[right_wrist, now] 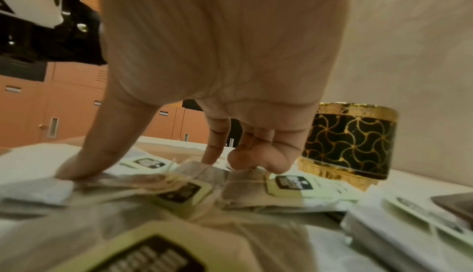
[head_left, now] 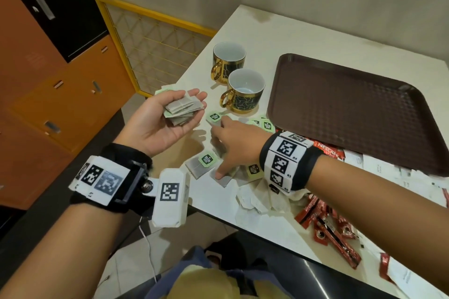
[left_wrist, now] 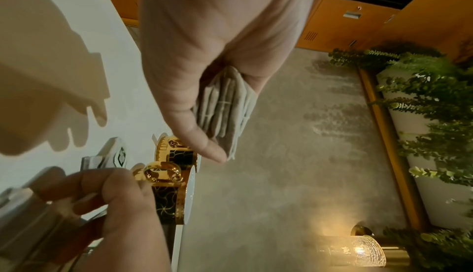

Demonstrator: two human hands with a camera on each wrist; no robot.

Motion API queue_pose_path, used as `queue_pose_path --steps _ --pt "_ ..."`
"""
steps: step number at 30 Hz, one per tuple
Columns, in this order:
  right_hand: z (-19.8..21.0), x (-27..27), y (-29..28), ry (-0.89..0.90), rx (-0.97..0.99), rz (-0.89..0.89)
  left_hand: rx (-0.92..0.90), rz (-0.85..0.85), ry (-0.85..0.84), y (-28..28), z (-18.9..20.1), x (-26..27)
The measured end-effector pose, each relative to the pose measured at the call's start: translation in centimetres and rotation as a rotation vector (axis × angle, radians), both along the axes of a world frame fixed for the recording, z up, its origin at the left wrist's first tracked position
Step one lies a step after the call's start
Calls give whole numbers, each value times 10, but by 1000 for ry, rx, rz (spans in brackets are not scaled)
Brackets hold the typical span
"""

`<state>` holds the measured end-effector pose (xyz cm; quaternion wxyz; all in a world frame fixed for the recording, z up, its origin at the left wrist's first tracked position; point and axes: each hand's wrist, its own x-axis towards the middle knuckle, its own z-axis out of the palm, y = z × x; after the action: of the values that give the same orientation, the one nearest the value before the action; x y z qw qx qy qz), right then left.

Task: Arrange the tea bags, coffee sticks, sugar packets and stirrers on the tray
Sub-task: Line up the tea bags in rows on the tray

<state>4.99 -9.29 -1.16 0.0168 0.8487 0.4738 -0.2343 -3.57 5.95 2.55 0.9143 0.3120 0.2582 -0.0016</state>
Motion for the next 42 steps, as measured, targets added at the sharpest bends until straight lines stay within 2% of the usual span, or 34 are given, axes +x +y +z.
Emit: queue_pose_path --steps 3,7,11,14,18,22,26,31,37,42 --pt "0 4 -4 32 35 14 8 -41 39 -3 -4 1" --pt "3 9 -14 181 35 -7 11 -54 57 -6 -6 4" --pt "3 11 -21 94 -70 53 10 -43 68 -3 -6 7" --pt "9 18 -26 72 1 -9 35 -46 92 -1 -7 6" --pt "32 23 -27 208 116 -75 44 -28 90 0 -6 3" --pt "26 -5 4 289 93 128 52 -12 33 -3 6 6" --pt "2 -24 26 166 -1 234 75 -56 -4 -13 17 9" --pt "0 -15 10 181 -2 83 113 7 -21 -16 18 9" --pt "41 28 -28 241 227 -150 69 77 2 -13 15 0" --pt "32 56 -33 60 61 -225 81 69 19 -24 15 2"
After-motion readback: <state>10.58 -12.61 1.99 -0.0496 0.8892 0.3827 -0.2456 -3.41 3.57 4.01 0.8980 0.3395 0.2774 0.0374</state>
